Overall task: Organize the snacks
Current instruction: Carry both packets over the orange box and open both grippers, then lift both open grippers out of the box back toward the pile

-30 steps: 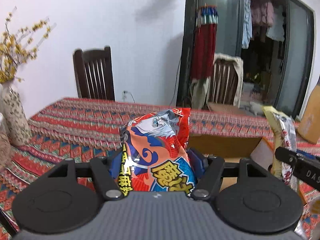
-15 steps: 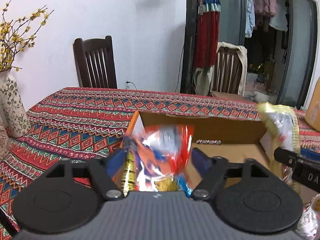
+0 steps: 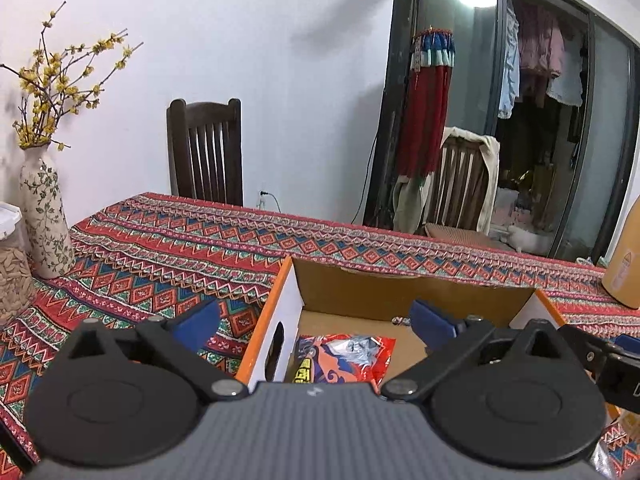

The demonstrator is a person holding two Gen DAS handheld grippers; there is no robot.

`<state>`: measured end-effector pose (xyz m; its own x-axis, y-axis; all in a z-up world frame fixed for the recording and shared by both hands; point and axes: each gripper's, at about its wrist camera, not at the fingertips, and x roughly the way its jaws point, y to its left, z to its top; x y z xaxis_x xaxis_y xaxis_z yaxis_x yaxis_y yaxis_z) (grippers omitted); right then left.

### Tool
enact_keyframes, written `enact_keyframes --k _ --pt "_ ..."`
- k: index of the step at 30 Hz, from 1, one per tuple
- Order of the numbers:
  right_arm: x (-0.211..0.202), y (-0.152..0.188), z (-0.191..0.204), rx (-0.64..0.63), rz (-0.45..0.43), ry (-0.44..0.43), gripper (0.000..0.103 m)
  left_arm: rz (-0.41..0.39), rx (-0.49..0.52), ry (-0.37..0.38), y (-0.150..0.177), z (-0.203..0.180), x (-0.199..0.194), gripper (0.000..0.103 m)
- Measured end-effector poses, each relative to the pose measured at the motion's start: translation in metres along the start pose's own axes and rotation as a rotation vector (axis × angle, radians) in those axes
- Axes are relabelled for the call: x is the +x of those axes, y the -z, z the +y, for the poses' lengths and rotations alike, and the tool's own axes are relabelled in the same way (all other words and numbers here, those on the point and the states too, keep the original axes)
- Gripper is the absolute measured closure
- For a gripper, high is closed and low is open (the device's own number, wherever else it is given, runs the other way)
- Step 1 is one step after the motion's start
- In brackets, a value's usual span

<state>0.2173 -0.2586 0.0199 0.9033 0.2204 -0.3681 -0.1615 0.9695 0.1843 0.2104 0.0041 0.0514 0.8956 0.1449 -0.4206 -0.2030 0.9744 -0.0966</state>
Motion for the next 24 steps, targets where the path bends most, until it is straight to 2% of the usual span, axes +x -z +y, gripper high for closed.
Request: enact_keyframes --k 6,10,13,16,21,24 --pt "-0.021 -0.006 0.002 0.005 -0.06 -0.008 0.0 -0.053 -0.007 0.002 -0.007 0.004 -0.016 0.0" --pt "-0.048 -0.012 0.005 -0.013 -0.115 -0.011 0.0 -0.066 -0.008 0.015 -0.013 0.009 -0.035 0.0" --pt "-0.073 -0.012 0.006 -0.041 -0.151 -0.021 0.0 -0.071 0.013 0.051 -0.011 0.015 -0.055 0.0" --pt "-0.097 -0.007 0.007 -0.079 -0.176 -0.024 0.0 -0.095 0.059 0.057 -0.004 0.023 -0.075 0.0" --pt "-0.125 0.013 0.004 -0.111 -0.165 -0.02 0.0 -0.075 0.108 0.038 0.014 0.037 -0.092 0.0" --pt "-0.134 0.03 -0.005 -0.104 -0.122 -0.008 0.0 -0.038 0.132 0.016 0.031 0.049 -0.092 0.0"
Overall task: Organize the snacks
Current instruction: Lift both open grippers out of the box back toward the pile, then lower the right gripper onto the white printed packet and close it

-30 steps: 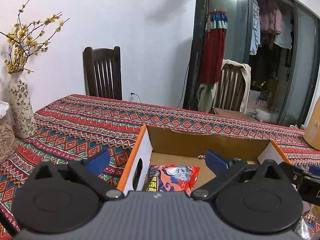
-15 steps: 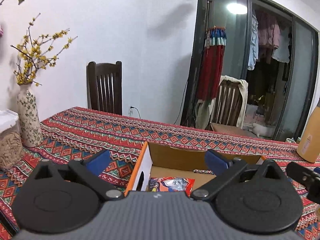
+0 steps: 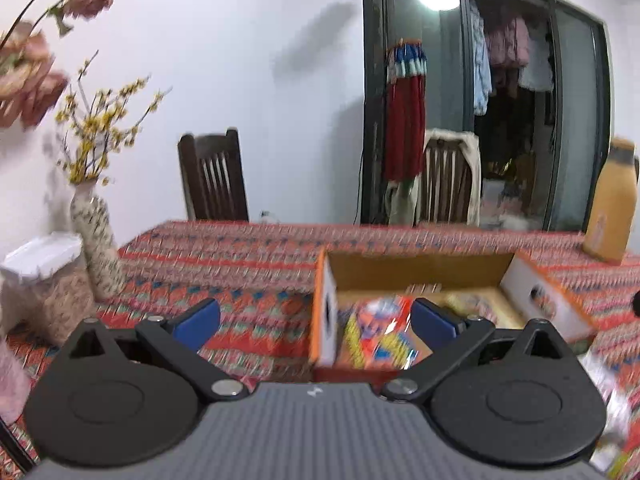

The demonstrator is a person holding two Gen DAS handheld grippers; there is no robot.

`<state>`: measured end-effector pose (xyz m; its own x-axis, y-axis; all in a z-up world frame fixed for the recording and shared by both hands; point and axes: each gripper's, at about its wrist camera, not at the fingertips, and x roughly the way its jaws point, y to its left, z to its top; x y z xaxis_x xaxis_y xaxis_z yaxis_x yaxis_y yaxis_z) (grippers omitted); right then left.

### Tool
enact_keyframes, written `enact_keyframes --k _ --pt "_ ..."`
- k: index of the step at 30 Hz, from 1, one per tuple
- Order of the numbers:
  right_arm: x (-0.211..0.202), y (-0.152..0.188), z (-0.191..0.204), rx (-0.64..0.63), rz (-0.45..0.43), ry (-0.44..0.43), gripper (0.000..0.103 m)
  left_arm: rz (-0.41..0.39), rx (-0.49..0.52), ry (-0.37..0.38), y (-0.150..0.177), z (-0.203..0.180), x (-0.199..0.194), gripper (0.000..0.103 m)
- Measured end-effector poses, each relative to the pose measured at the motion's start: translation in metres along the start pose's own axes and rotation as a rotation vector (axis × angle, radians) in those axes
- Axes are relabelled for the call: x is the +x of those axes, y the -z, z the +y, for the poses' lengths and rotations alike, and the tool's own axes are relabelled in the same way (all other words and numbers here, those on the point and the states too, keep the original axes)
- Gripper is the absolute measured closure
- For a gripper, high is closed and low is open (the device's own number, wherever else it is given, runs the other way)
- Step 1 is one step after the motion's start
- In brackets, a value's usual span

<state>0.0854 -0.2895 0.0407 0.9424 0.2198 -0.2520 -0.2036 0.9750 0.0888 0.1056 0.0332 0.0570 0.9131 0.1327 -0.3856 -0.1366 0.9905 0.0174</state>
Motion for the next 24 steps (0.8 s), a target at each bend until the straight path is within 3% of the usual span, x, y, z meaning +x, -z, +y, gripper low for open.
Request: enact_keyframes --k 5,12,18,24 --pt "-0.012 0.037 -0.008 -0.001 0.095 0.013 0.0 0.082 0.005 -0.005 0.037 0.013 0.0 0.0" --pt "-0.023 0.077 -0.016 0.004 0.184 0.025 0.0 0.107 -0.029 0.015 0.066 0.02 -0.006 0.0" --pt "-0.025 0.082 -0.021 0.015 0.184 0.051 0.0 0.082 0.018 -0.013 0.082 0.008 0.0 0.0" --pt "-0.019 0.081 -0.023 0.044 0.216 0.052 0.0 0.073 -0.011 -0.014 0.083 0.012 -0.001 0.0"
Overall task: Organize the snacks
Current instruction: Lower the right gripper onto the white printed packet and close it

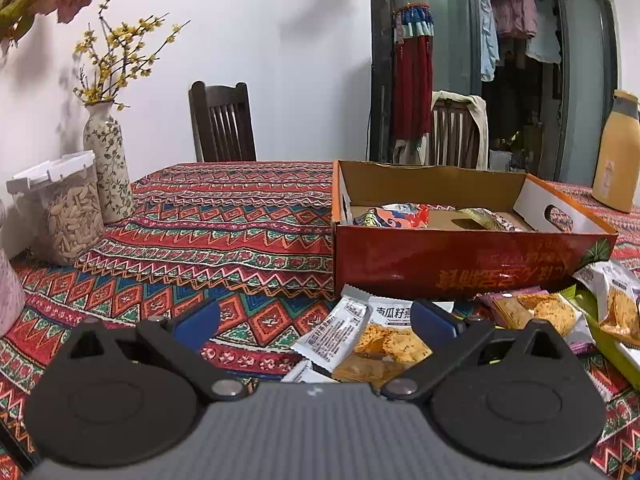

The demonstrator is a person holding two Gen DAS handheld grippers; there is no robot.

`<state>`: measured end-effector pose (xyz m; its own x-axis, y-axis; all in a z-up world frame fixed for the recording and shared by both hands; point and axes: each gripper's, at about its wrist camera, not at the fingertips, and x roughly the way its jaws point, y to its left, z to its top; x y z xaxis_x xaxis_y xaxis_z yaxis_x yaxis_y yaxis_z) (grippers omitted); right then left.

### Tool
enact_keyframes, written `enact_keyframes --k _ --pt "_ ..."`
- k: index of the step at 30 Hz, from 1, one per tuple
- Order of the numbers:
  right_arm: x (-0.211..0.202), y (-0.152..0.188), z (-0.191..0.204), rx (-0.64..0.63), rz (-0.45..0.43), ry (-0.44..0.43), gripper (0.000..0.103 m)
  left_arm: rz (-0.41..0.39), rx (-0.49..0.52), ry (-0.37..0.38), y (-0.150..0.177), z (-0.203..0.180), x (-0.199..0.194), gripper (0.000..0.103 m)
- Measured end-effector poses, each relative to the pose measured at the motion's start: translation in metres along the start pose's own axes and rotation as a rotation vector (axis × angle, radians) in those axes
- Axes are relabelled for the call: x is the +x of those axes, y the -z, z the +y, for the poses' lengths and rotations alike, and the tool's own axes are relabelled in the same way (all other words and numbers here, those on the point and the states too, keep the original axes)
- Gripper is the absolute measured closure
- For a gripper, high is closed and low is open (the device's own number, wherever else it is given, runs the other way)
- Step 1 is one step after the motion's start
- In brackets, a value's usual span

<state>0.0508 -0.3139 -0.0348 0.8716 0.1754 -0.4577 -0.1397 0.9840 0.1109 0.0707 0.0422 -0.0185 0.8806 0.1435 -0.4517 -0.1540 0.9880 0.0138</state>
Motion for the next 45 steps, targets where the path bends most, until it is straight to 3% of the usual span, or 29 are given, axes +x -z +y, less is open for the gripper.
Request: enact_keyframes --k 25,32,41,45 --pt "0.017 -0.003 0.004 -0.041 0.05 0.018 0.001 0.026 -0.056 0.02 -0.001 0.01 0.005 0.0" --pt "0.032 0.001 -0.006 -0.009 0.113 -0.018 0.026 0.027 -0.06 0.028 -0.001 0.011 0.006 0.0" --pt "0.024 0.007 -0.009 0.011 0.061 -0.043 0.055 0.026 -0.061 0.024 -0.001 0.011 0.006 0.0" --pt "0.016 0.008 -0.011 0.026 0.014 -0.046 0.058 0.028 -0.062 0.016 0.0 0.01 0.007 0.0"
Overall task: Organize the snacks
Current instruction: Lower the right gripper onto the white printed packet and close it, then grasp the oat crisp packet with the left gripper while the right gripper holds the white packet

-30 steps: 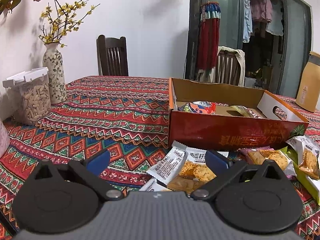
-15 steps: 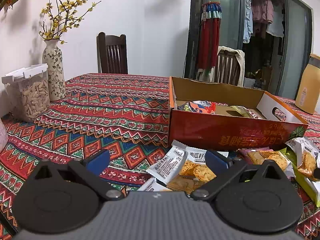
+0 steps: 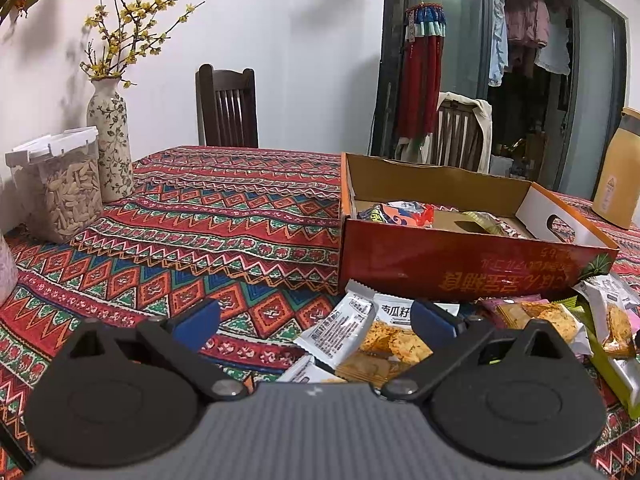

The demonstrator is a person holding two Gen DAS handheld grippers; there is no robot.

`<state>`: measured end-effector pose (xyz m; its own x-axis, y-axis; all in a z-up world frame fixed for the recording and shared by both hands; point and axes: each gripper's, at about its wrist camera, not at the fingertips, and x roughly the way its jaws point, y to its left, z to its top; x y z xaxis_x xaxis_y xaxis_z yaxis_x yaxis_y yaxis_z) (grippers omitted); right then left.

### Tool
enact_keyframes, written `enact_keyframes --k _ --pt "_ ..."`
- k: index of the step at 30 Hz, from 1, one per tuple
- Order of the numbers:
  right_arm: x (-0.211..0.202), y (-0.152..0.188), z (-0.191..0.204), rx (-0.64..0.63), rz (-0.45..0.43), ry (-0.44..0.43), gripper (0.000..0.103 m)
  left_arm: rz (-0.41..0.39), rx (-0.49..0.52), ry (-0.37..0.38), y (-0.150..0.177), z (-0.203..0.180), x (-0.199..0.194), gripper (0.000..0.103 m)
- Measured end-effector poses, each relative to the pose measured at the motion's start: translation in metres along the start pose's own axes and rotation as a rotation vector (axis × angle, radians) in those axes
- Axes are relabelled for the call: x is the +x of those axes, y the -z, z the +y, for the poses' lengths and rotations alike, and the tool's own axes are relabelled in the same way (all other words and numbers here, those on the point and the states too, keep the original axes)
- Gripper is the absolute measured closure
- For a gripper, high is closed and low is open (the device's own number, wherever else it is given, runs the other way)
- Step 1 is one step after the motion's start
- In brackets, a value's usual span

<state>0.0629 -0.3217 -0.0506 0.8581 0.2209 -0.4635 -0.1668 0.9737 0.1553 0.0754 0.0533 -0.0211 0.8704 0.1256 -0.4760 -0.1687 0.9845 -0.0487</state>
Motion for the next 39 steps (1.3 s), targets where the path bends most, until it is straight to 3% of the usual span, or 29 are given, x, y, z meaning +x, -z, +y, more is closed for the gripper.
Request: enact_keyframes --k 8,18,23,24,28,32,39 --pt "-0.011 0.001 -0.007 0.045 -0.079 -0.012 0.061 0.023 0.012 -0.015 -0.006 0.0 0.0 0.0" --pt "-0.011 0.003 -0.008 0.048 -0.086 -0.03 0.061 0.157 0.09 0.077 -0.025 -0.01 0.017 0.0" --pt "-0.01 0.003 -0.009 0.054 -0.081 -0.036 0.061 0.176 0.161 0.101 -0.018 -0.031 0.019 0.001" --pt "-0.01 0.003 -0.009 0.054 -0.08 -0.038 0.061 0.183 0.169 0.101 -0.017 -0.034 0.02 0.003" --pt "-0.01 0.003 -0.009 0.056 -0.079 -0.046 0.061 0.231 0.17 0.122 -0.012 -0.04 0.027 0.033" --pt "-0.01 0.003 -0.009 0.054 -0.081 -0.05 0.061 0.243 0.164 0.156 -0.01 -0.041 0.027 0.052" --pt "-0.011 0.003 -0.009 0.053 -0.084 -0.05 0.061 0.206 0.186 0.157 -0.009 -0.042 0.019 0.058"
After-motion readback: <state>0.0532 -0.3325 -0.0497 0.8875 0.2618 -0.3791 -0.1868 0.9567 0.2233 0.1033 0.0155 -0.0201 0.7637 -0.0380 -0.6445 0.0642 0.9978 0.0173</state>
